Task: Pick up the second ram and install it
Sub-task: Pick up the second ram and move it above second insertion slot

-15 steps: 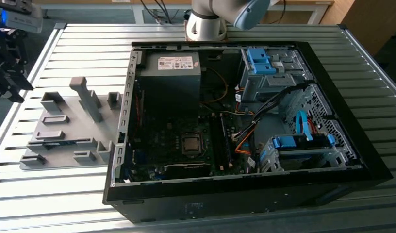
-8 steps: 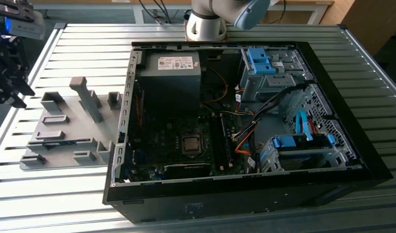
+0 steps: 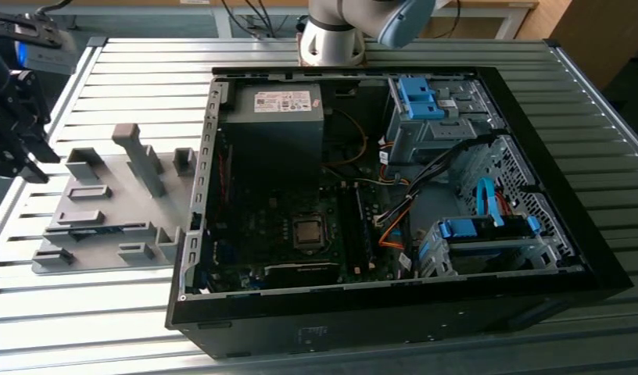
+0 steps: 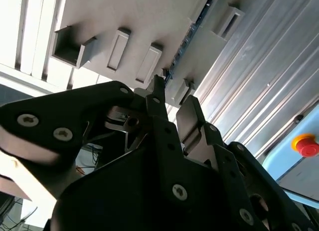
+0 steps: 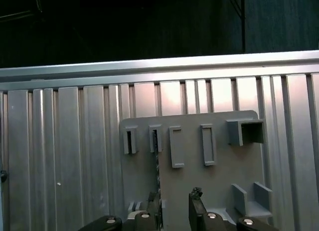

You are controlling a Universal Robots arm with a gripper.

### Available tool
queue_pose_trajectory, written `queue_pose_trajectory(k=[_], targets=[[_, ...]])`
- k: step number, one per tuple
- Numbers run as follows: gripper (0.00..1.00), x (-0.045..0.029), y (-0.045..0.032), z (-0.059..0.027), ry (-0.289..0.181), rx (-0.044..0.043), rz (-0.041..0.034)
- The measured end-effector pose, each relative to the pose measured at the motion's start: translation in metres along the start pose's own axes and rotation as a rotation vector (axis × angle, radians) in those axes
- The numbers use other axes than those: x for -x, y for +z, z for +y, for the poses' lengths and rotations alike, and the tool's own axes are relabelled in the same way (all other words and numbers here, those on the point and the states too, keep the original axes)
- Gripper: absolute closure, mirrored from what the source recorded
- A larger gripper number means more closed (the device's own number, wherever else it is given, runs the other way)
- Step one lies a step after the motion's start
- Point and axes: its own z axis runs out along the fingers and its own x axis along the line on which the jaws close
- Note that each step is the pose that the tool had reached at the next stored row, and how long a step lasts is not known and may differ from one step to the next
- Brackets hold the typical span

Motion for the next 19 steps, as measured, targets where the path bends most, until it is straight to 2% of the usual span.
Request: queue_pose_trajectory(k=[14,19], targets=[[0.63,-0.0076,0.0245,-0.0003,-0.023,0.0004,0.0006],[0.63,-0.0078,0.0255,-0.0004,-0.024,0.0006,0.0009]])
